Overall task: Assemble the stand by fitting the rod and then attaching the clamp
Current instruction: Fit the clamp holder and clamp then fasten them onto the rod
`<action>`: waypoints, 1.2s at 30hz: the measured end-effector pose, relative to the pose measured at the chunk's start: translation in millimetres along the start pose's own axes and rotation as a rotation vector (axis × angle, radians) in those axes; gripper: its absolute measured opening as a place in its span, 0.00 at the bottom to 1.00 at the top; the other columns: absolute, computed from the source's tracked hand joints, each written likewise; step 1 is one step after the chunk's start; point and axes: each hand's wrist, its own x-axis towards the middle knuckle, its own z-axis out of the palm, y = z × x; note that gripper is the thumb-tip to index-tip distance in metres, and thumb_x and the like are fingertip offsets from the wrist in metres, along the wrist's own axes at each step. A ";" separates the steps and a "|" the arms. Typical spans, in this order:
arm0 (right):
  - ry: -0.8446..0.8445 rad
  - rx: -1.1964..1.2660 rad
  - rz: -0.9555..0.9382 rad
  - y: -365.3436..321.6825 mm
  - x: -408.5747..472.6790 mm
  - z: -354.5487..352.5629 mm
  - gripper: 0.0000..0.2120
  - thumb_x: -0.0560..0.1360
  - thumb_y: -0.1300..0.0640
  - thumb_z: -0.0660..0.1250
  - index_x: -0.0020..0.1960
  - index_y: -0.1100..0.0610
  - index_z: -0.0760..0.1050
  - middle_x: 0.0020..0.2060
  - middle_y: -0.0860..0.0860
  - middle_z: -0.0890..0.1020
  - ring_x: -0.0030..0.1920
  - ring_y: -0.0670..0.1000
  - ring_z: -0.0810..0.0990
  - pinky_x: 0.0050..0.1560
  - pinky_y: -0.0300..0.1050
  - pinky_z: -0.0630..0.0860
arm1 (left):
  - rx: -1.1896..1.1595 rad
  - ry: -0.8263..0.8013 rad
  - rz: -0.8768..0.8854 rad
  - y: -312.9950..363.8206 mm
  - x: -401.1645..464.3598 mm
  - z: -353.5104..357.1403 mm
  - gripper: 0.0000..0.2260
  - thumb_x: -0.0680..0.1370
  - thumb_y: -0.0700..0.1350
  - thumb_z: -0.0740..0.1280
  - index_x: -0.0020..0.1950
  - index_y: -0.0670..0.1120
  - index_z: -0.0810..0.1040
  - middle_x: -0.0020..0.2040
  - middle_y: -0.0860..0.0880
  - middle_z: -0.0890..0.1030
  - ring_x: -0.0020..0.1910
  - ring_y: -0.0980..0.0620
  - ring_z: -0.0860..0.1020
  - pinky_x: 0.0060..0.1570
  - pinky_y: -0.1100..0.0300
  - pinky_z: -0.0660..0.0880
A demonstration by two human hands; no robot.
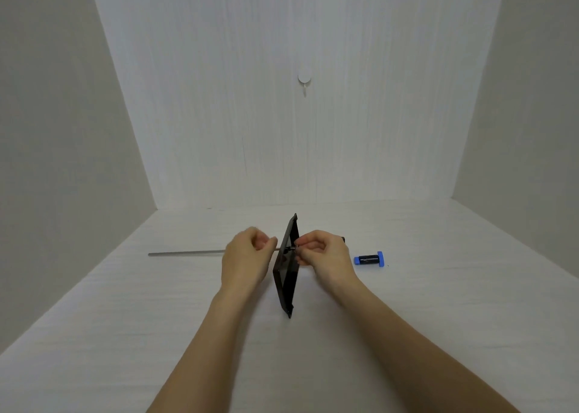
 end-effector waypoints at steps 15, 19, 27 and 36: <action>-0.068 0.056 0.014 -3.0 -2.1 -5.7 0.07 0.72 0.71 0.66 0.44 0.61 0.79 0.42 0.62 0.84 0.41 0.55 0.84 0.45 0.40 0.82 | -0.134 -0.165 0.145 -16.8 -2.3 1.9 0.03 0.70 0.51 0.71 0.39 0.56 0.85 0.37 0.59 0.84 0.39 0.64 0.80 0.40 0.65 0.74; -0.082 0.080 0.022 -3.0 -3.1 -7.6 0.07 0.71 0.72 0.66 0.44 0.63 0.79 0.40 0.62 0.83 0.39 0.54 0.83 0.42 0.37 0.82 | -0.142 -0.144 0.138 -17.1 -2.4 4.2 0.02 0.71 0.49 0.73 0.40 0.54 0.86 0.38 0.57 0.85 0.41 0.62 0.81 0.43 0.63 0.75; -0.119 0.017 0.009 -1.5 1.2 -9.0 0.05 0.73 0.65 0.68 0.40 0.60 0.78 0.32 0.55 0.82 0.28 0.46 0.79 0.32 0.33 0.76 | -0.188 -0.160 0.132 -18.8 0.7 5.6 0.01 0.71 0.47 0.74 0.40 0.52 0.86 0.39 0.55 0.85 0.42 0.58 0.82 0.46 0.59 0.78; -0.125 -0.394 -0.078 -6.2 -2.8 5.5 0.18 0.81 0.52 0.53 0.36 0.59 0.68 0.33 0.54 0.73 0.35 0.51 0.70 0.39 0.45 0.66 | -0.195 -0.184 0.129 -19.6 1.2 7.7 0.02 0.71 0.47 0.73 0.38 0.53 0.85 0.37 0.58 0.85 0.40 0.62 0.82 0.43 0.63 0.75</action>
